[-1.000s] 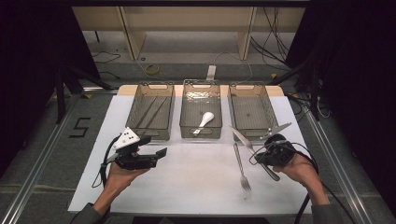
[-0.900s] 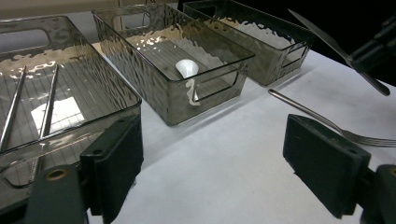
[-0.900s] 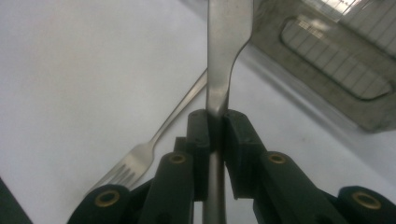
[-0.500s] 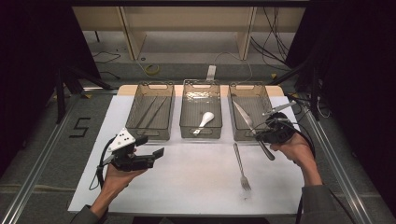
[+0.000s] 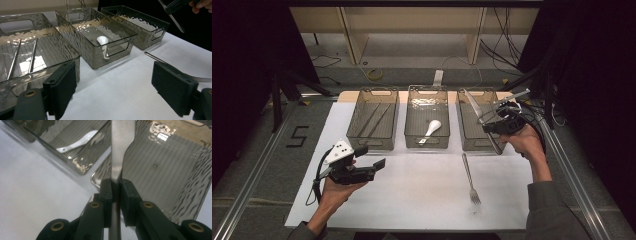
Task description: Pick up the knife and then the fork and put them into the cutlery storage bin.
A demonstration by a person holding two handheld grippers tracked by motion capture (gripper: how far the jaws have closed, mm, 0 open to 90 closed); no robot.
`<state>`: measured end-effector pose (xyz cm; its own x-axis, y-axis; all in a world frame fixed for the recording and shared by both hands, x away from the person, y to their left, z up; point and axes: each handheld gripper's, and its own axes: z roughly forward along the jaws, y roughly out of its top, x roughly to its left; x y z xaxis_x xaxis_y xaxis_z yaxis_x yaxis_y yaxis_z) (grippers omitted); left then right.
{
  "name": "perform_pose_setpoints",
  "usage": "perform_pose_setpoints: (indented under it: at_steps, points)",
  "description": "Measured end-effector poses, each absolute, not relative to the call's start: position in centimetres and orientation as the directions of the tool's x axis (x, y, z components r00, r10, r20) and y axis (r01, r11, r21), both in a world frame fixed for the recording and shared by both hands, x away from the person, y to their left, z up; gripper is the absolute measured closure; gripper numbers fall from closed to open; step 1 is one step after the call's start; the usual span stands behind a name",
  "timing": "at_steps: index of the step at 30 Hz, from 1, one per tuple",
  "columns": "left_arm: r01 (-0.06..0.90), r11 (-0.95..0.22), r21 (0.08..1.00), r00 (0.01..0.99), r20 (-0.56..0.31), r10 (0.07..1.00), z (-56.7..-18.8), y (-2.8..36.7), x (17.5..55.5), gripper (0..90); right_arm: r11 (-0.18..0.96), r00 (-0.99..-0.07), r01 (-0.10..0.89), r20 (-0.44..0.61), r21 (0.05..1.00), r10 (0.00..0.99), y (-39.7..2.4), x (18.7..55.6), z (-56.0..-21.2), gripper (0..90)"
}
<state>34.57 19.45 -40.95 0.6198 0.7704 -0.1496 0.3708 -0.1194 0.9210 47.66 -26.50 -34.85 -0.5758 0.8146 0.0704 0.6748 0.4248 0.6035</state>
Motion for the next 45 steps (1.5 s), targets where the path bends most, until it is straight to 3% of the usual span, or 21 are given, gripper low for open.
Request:
perform_pose_setpoints:
  at_steps: [26,45]
  points:
    - [0.349,-0.104,0.931,0.624,-0.147,0.768,-40.8,19.5,34.4,19.7,0.322,-0.478,0.727,0.109,0.606,0.872,-25.5,53.4,-33.7,81.4]
    - [0.347,-0.105,0.932,0.626,-0.147,0.766,-40.8,19.4,34.3,19.7,0.262,-0.415,0.772,0.146,0.579,0.898,-25.2,55.4,-36.7,81.4]
